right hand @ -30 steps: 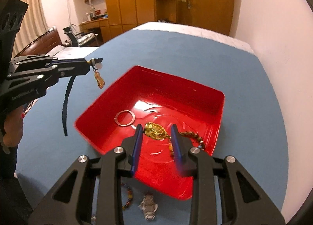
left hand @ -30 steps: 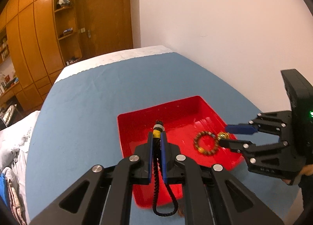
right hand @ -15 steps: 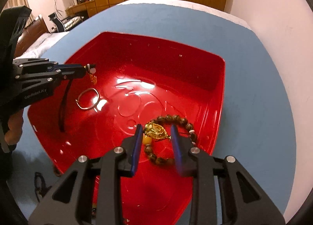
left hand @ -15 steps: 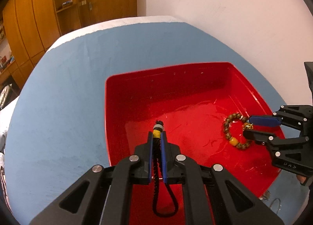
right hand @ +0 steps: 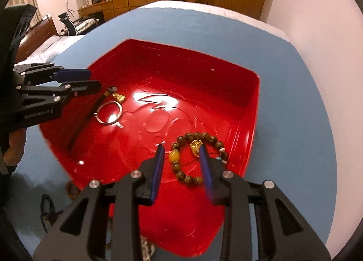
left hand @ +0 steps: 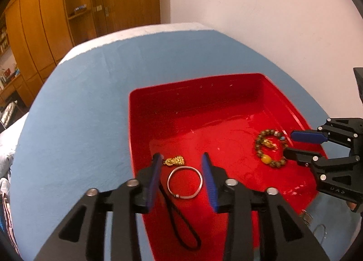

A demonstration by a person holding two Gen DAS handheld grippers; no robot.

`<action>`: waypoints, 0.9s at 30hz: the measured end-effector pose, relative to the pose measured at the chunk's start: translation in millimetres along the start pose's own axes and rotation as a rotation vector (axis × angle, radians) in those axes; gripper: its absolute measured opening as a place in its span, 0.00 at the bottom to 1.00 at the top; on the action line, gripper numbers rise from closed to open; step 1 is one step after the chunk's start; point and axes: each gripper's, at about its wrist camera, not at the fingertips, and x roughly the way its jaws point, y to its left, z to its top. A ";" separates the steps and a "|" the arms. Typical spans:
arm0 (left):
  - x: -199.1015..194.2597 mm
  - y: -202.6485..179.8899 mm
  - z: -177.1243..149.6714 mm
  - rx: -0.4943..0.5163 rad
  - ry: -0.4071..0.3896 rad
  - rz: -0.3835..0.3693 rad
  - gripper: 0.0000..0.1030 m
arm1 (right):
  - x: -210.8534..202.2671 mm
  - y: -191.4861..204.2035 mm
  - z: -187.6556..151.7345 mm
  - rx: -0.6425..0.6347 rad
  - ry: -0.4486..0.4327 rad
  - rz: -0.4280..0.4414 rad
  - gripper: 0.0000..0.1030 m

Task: Organize jewelry
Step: 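Open both grippers to drop the pendant and cord necklace into the box, then withdraw both grippers and move the right gripper toward the silver chain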

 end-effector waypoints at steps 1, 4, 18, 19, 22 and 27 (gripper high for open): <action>-8.5 -1.3 -3.3 0.006 -0.015 0.007 0.48 | -7.8 1.5 -2.3 0.001 -0.014 0.001 0.41; -32.9 -8.0 -16.9 0.017 -0.041 0.023 0.53 | -29.5 9.5 -12.9 -0.001 -0.055 0.002 0.52; -126.7 -15.6 -106.9 -0.048 -0.062 0.077 0.83 | -140.6 72.9 -68.0 -0.022 -0.212 0.118 0.74; -130.7 -17.5 -114.1 -0.051 -0.061 0.079 0.83 | -147.6 77.7 -71.4 -0.027 -0.221 0.127 0.76; -136.5 -15.1 -128.3 -0.070 -0.046 0.074 0.83 | -161.6 85.3 -83.8 -0.024 -0.241 0.141 0.79; -146.9 -11.5 -157.4 -0.084 -0.035 0.077 0.83 | -154.8 78.5 -111.8 0.034 -0.199 0.137 0.79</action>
